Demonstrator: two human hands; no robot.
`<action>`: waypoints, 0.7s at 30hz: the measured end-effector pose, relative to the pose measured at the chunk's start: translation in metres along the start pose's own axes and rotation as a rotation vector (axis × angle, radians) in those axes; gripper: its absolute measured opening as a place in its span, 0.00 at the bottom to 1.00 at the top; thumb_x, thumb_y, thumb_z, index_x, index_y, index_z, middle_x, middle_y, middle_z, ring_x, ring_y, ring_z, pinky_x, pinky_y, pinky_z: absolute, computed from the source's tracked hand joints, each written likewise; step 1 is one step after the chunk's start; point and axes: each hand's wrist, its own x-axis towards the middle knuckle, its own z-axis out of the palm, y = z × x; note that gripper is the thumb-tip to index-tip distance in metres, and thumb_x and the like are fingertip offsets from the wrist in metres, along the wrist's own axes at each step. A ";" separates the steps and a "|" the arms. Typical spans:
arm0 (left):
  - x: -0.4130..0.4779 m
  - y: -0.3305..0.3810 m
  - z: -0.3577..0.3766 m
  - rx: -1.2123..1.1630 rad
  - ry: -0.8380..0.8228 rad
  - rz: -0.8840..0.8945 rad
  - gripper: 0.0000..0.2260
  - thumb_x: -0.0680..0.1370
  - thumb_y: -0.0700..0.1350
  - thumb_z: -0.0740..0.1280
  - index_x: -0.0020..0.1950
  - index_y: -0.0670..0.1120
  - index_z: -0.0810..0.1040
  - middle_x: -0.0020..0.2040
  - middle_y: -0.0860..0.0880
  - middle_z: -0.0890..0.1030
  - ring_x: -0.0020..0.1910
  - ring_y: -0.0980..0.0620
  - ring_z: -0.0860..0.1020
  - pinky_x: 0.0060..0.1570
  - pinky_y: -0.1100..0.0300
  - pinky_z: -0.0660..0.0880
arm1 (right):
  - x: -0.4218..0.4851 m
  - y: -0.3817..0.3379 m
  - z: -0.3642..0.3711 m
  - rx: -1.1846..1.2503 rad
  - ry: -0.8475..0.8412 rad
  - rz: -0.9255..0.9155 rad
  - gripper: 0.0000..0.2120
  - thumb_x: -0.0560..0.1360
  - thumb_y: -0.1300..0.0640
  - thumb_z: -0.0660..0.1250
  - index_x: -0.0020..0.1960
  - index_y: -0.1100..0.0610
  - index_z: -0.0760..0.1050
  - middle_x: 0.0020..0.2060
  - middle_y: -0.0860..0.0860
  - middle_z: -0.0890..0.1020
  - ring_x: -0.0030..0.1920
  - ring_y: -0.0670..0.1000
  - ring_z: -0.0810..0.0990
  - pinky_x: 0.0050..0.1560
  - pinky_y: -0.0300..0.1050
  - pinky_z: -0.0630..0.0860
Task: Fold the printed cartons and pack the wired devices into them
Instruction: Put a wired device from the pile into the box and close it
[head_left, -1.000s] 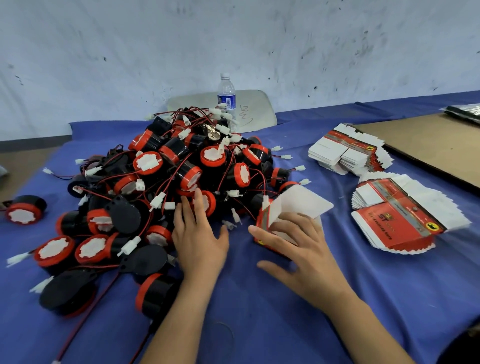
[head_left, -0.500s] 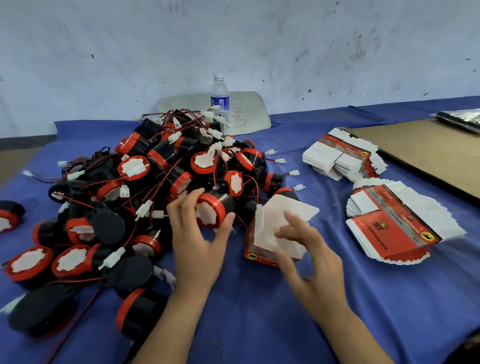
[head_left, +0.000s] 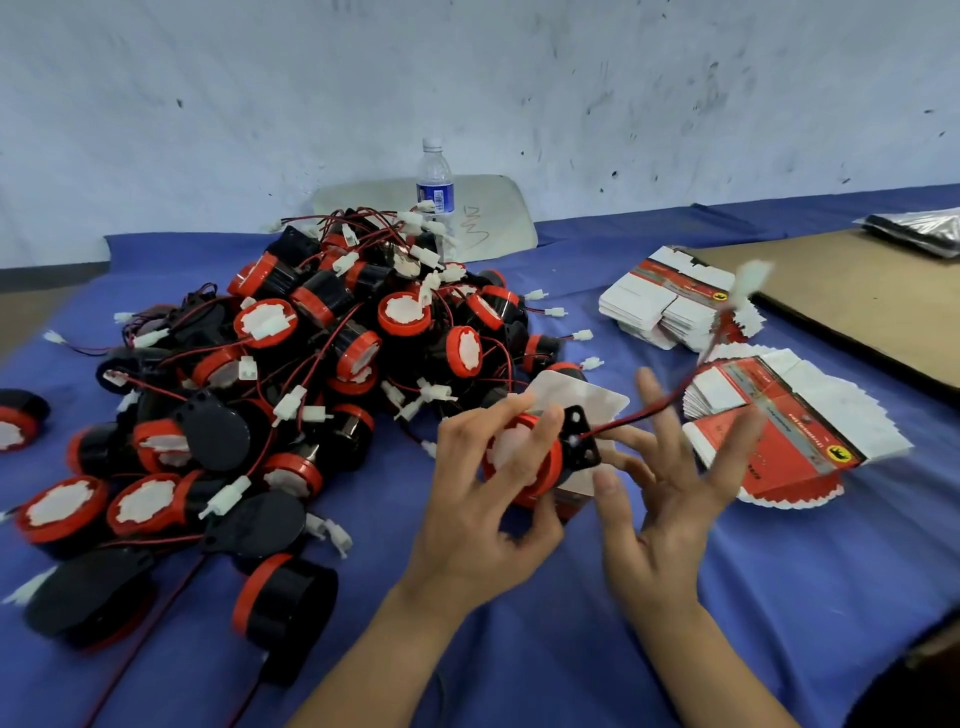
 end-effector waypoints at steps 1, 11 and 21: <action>0.000 -0.001 -0.001 0.002 -0.007 -0.007 0.30 0.72 0.43 0.67 0.74 0.51 0.64 0.68 0.48 0.68 0.63 0.47 0.70 0.64 0.59 0.67 | 0.000 0.000 0.000 -0.024 0.008 -0.024 0.33 0.81 0.53 0.60 0.77 0.40 0.43 0.73 0.47 0.67 0.55 0.48 0.79 0.55 0.42 0.75; 0.002 0.002 -0.003 0.027 0.015 -0.082 0.26 0.78 0.56 0.63 0.74 0.51 0.63 0.68 0.49 0.69 0.60 0.52 0.68 0.60 0.61 0.70 | -0.001 -0.003 -0.001 -0.410 -0.069 -0.255 0.17 0.77 0.53 0.66 0.62 0.63 0.75 0.59 0.53 0.76 0.61 0.51 0.74 0.64 0.43 0.70; 0.001 0.012 0.003 -0.071 0.074 0.036 0.30 0.74 0.45 0.73 0.72 0.52 0.62 0.67 0.45 0.69 0.67 0.51 0.72 0.62 0.55 0.75 | -0.002 0.000 -0.001 -0.261 -0.021 0.105 0.28 0.70 0.46 0.72 0.66 0.55 0.71 0.57 0.49 0.79 0.55 0.48 0.79 0.56 0.39 0.76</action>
